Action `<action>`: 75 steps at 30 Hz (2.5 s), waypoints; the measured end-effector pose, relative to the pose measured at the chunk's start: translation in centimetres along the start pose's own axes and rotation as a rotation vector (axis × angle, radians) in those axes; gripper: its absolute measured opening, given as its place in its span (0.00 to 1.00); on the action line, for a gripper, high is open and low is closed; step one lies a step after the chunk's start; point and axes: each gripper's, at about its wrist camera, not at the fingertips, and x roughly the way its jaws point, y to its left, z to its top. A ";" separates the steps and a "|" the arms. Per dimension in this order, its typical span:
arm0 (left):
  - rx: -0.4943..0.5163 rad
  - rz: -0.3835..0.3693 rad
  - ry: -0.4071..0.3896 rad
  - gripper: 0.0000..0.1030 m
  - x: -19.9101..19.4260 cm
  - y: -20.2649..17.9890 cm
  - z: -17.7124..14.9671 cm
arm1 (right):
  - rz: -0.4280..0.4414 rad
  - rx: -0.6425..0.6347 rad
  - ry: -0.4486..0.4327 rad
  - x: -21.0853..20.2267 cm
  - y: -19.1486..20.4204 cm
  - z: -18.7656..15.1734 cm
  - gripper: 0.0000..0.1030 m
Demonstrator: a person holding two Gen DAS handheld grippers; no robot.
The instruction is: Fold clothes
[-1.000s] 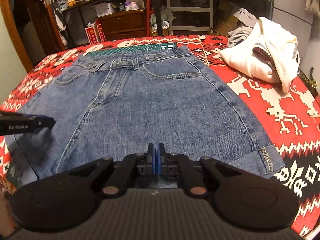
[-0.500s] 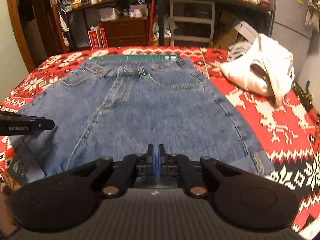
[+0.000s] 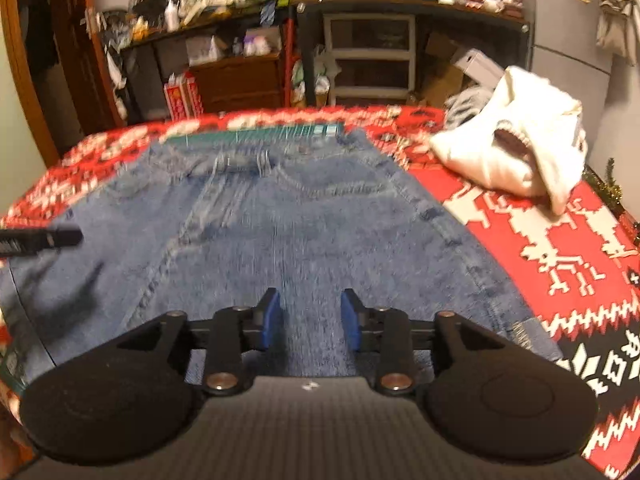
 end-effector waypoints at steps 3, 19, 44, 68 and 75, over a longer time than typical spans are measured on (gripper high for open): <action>0.045 -0.014 0.012 0.78 0.4 -0.5 -0.6 | -0.016 -0.047 -0.008 0.8 0.2 -0.2 0.64; 0.130 -0.020 0.057 0.86 1.0 -1.1 -3.6 | 0.017 -0.090 0.071 0.4 0.1 -1.9 0.99; -0.011 -0.022 -0.016 0.98 0.7 1.3 -4.7 | -0.051 -0.133 0.088 6.0 1.0 5.6 1.00; -0.048 -0.032 -0.027 0.98 0.6 1.7 -4.7 | 0.019 -0.100 0.082 0.7 0.2 -1.3 1.00; -0.056 -0.038 -0.028 0.98 0.6 1.8 -4.7 | 0.007 -0.085 0.150 0.1 0.2 -1.2 1.00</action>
